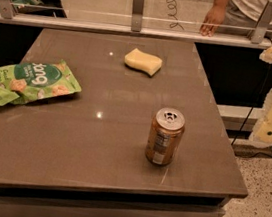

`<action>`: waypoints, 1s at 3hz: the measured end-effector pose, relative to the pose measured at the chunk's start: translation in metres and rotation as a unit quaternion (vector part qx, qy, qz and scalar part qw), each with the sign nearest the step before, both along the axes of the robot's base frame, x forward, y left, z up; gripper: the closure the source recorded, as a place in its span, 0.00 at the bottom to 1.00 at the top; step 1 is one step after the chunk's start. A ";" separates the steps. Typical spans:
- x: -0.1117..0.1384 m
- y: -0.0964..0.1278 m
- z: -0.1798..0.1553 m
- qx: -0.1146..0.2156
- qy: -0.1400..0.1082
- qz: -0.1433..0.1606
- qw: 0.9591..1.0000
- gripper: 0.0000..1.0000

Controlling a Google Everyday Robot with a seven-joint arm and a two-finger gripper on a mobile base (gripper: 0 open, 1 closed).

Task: Move sponge near orange can

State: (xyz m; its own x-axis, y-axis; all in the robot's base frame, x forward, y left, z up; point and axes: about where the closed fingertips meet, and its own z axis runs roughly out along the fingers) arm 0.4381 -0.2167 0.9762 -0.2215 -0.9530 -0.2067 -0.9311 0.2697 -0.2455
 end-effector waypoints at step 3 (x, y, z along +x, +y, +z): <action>0.058 0.021 0.000 0.035 -0.052 0.067 0.996 0.00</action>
Offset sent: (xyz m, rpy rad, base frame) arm 0.0381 0.0114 -0.0005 0.0647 -0.0758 0.1034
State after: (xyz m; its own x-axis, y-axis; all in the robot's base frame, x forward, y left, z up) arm 0.4965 -0.1958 0.9765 -0.0677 -0.9550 -0.2887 -0.9304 0.1649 -0.3273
